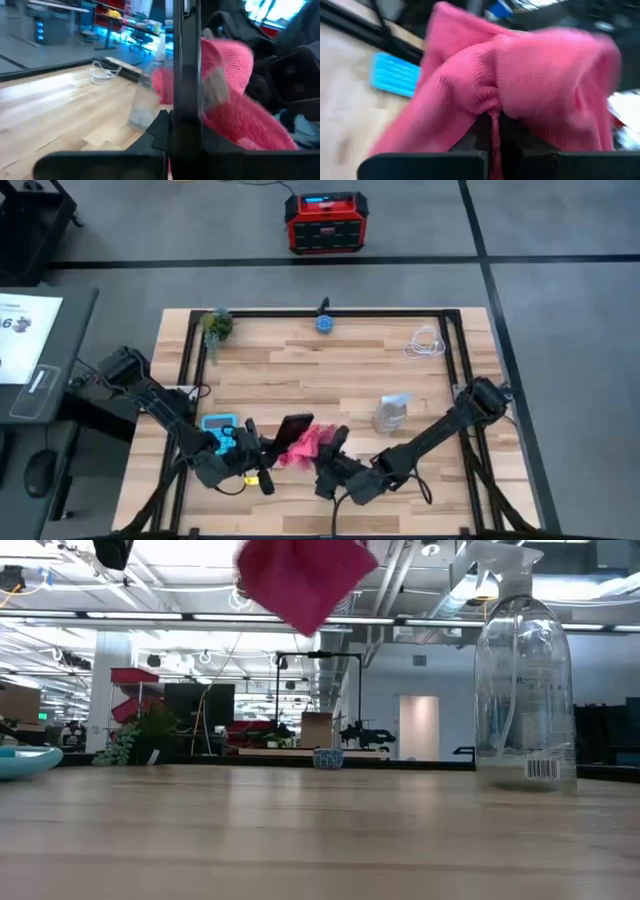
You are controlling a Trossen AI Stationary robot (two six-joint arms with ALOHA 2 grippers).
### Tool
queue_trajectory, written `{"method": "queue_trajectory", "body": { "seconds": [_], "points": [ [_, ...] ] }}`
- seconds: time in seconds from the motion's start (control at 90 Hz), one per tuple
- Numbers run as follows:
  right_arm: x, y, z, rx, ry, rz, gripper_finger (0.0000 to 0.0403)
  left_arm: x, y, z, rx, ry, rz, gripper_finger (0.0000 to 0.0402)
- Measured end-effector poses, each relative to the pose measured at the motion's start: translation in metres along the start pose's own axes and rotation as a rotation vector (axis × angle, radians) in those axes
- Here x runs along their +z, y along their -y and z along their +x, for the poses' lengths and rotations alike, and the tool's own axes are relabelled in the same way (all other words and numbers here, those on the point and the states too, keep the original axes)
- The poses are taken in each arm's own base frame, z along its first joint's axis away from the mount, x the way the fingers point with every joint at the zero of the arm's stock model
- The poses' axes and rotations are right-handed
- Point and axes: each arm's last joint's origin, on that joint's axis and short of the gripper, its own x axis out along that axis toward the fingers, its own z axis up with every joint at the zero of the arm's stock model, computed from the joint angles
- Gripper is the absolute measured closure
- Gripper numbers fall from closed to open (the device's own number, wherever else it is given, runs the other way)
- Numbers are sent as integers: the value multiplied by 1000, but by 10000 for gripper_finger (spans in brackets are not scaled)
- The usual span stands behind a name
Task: Apply microfiber cloth
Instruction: Wipe the back of the black cellphone using pink microfiber cloth
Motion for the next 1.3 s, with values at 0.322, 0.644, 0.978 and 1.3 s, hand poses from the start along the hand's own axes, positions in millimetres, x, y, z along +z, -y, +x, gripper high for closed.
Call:
{"method": "queue_trajectory", "body": {
  "seconds": [0.322,0.644,0.978,1.3],
  "points": [
    [18,19,-3,-203,47,63,403,-3,0,0,-20,-27,32,395],
    [17,21,7,-33,154,10,403,-9,-2,-1,-38,-75,33,395],
    [17,26,3,-139,66,-116,403,-15,0,1,-61,-93,29,395],
    [11,11,-5,102,88,-113,403,-25,1,6,-102,-117,61,395]
  ]
}}
